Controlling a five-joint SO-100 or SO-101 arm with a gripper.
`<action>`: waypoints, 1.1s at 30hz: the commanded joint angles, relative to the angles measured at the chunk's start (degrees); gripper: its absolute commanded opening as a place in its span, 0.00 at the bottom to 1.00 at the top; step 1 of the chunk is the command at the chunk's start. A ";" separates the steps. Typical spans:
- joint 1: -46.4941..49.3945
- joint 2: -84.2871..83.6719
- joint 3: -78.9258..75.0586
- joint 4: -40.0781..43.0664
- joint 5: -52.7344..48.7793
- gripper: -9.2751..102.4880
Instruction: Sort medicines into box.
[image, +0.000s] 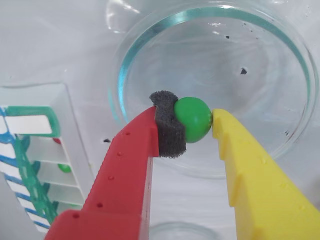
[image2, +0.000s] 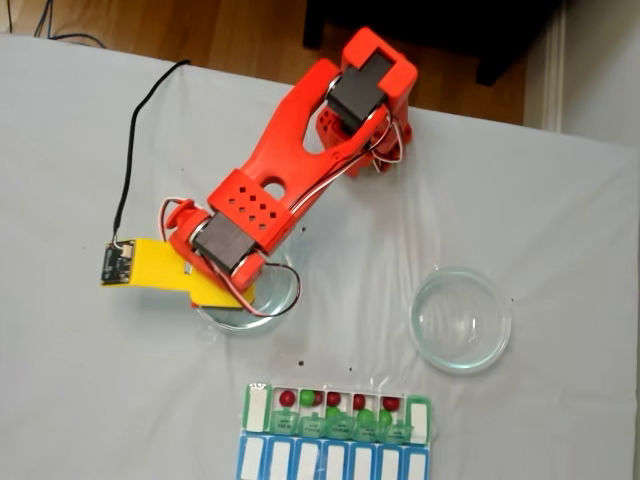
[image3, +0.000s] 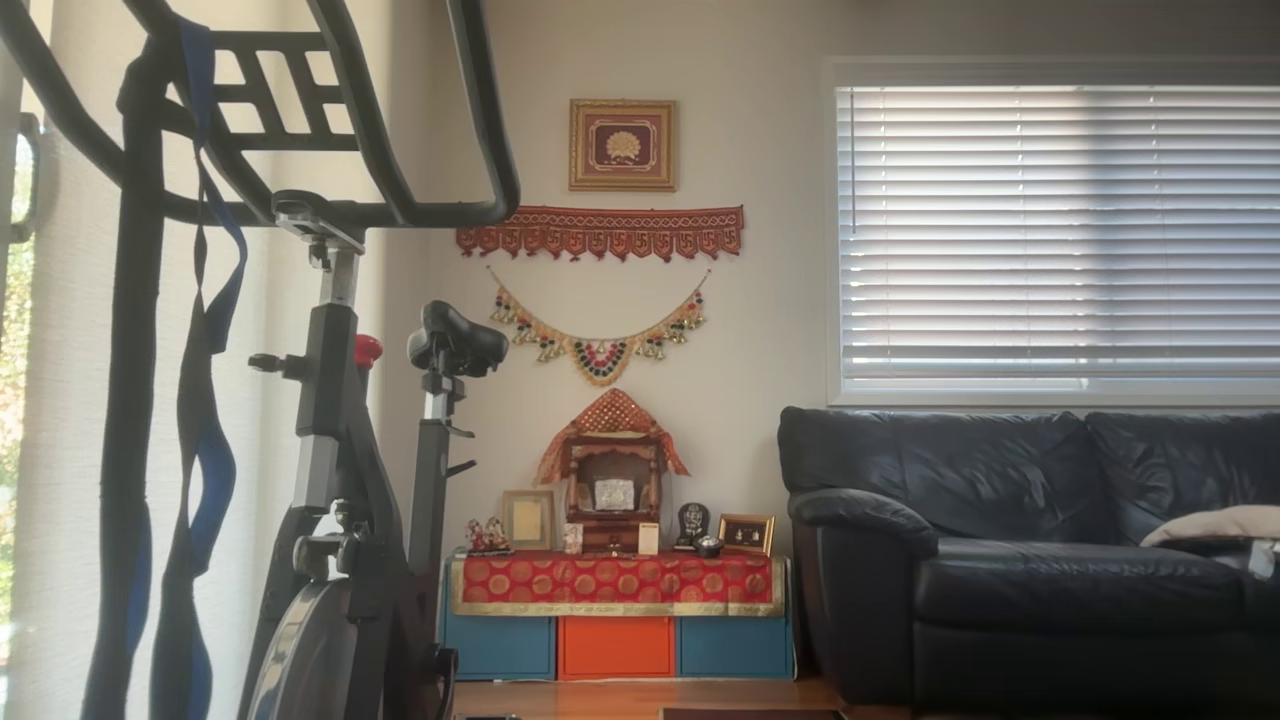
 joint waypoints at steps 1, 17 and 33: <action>-3.43 0.26 -10.63 3.16 3.60 0.09; -15.91 -13.97 -23.12 2.64 16.26 0.09; -20.13 -27.33 -43.51 6.15 19.51 0.09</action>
